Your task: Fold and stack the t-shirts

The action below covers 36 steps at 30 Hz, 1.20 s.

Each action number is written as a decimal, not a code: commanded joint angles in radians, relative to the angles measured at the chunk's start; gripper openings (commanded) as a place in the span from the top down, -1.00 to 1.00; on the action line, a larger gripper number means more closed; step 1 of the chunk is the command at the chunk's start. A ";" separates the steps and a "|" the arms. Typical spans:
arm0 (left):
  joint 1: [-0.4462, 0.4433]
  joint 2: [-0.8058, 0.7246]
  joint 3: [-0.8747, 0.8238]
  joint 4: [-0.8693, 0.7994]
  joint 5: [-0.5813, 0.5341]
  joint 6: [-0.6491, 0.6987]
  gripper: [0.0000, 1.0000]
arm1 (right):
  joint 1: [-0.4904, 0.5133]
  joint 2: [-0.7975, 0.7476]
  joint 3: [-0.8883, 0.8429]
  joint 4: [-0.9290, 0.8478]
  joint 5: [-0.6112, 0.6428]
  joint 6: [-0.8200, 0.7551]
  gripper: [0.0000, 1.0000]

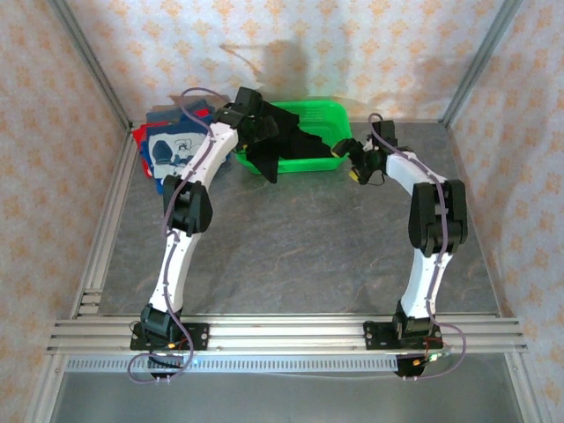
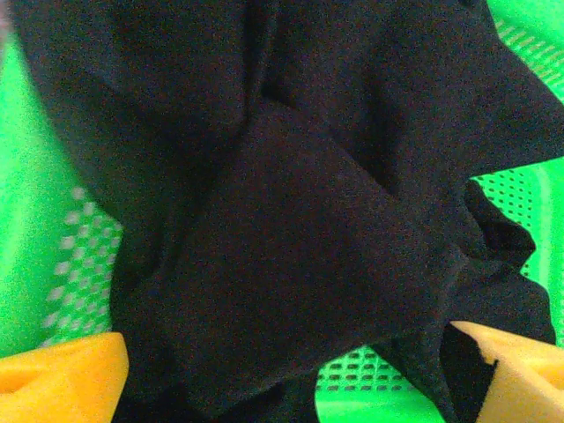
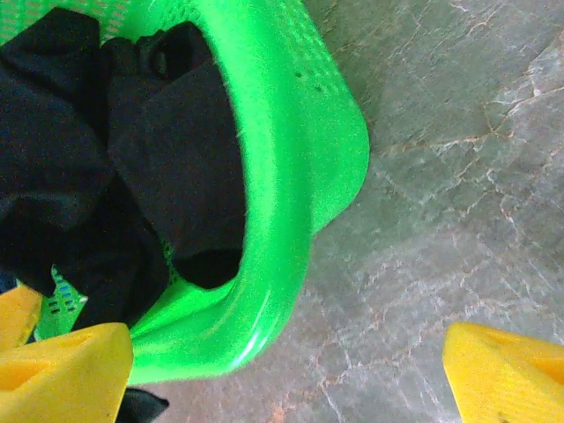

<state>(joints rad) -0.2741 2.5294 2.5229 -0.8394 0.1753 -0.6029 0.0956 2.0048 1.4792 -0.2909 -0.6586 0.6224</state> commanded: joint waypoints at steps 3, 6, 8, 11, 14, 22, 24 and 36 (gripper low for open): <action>-0.031 0.091 0.034 -0.012 -0.066 -0.025 -0.73 | 0.003 0.053 0.067 0.035 0.016 0.044 -0.78; -0.033 0.114 0.034 -0.025 -0.078 -0.018 -0.51 | 0.004 0.074 0.089 0.041 0.035 0.050 -0.77; -0.033 0.126 0.032 -0.035 -0.081 -0.011 -0.16 | 0.004 0.091 0.108 0.046 0.042 0.061 -0.77; -0.033 0.129 0.032 -0.022 -0.033 0.005 0.45 | 0.004 0.110 0.120 0.071 0.060 0.085 -0.75; -0.037 0.102 0.029 -0.016 -0.014 0.023 1.00 | 0.005 0.133 0.152 0.073 0.082 0.101 -0.73; -0.057 -0.149 -0.037 0.040 0.003 0.113 1.00 | 0.004 0.199 0.214 0.114 0.100 0.190 -0.09; -0.058 -0.222 -0.041 0.044 0.003 0.123 1.00 | 0.004 0.199 0.206 0.146 0.096 0.217 0.28; -0.034 -0.650 0.034 0.050 -0.008 0.182 1.00 | -0.041 -0.166 -0.181 0.178 0.433 0.443 1.00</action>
<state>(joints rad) -0.3222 1.9503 2.5065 -0.8066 0.1783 -0.4603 0.0914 1.9755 1.3647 -0.1246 -0.3897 0.9333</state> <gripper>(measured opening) 0.051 0.168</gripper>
